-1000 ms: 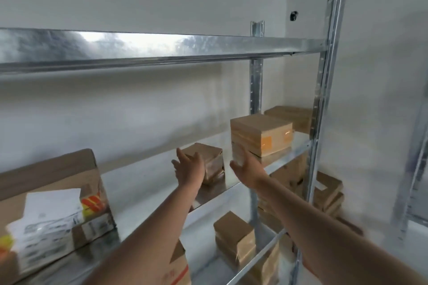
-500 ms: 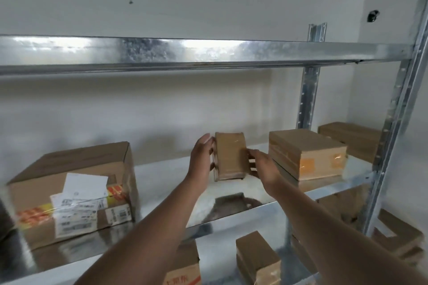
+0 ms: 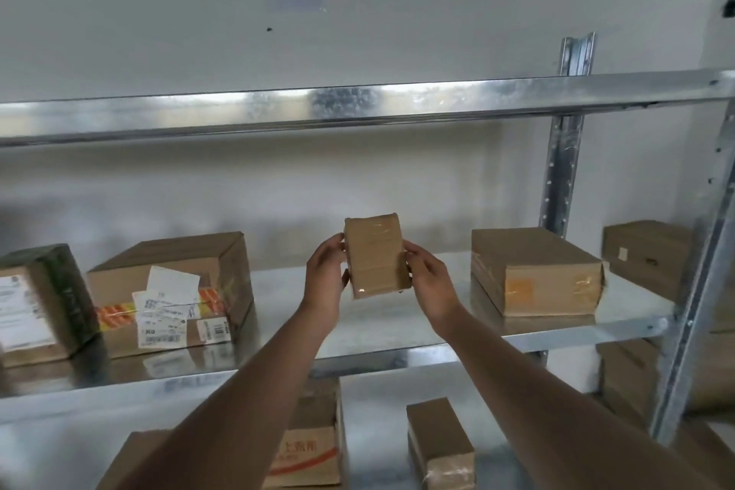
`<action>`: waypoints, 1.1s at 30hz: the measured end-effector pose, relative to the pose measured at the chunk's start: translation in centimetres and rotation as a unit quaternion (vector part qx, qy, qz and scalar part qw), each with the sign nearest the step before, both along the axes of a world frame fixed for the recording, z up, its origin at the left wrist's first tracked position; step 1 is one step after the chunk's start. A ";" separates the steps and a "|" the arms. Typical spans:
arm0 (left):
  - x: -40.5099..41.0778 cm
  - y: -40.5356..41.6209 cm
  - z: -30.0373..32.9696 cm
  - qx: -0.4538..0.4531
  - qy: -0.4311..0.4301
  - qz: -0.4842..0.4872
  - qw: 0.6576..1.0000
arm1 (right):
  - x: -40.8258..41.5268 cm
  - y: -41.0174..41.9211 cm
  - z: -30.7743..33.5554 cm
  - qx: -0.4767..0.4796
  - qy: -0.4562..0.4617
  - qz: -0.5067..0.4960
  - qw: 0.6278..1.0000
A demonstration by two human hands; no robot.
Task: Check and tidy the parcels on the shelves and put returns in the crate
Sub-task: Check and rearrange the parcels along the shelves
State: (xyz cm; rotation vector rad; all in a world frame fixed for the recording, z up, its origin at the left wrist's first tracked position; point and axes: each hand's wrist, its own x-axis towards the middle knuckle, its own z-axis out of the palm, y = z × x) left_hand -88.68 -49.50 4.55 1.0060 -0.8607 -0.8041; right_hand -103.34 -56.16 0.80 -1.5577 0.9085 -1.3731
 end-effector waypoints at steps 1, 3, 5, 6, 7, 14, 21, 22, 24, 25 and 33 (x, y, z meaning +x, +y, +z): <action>-0.3 0.4 0.0 0.009 -0.012 0.000 1.000 | -0.2 0.4 0.3 -0.002 -0.003 -0.002 1.000; -0.7 0.8 0.2 0.028 -0.039 0.001 0.999 | -0.5 0.7 0.4 -0.002 -0.013 -0.013 1.000; -0.9 0.9 0.5 0.028 -0.039 0.009 0.999 | -0.6 0.7 0.4 -0.006 -0.030 -0.016 0.999; -0.9 0.8 0.6 0.022 -0.026 0.011 0.999 | -0.7 0.6 0.5 -0.002 -0.051 -0.005 0.999; -0.8 0.7 0.6 0.017 -0.008 0.011 1.000 | -0.8 0.5 0.7 0.010 -0.077 0.011 0.997; -0.2 -0.3 1.5 0.019 0.040 0.007 0.999 | -1.6 0.2 1.7 0.063 -0.133 0.083 0.986; -0.8 -1.4 1.1 0.028 0.061 -0.028 0.997 | -1.3 0.1 2.4 0.058 -0.130 0.059 0.988; -0.8 -1.4 1.1 0.027 0.068 -0.037 0.997 | -1.3 0.0 2.4 0.058 -0.130 0.055 0.988; -0.6 -1.4 1.3 0.023 0.056 -0.050 0.997 | -1.4 -0.3 2.5 0.056 -0.132 0.044 0.989; -0.6 -1.2 1.4 0.024 0.040 -0.055 0.997 | -1.5 -0.3 2.5 0.057 -0.138 0.043 0.988; -0.6 0.0 1.9 0.022 -0.036 -0.054 0.998 | -1.6 0.6 2.0 0.040 -0.109 0.041 0.992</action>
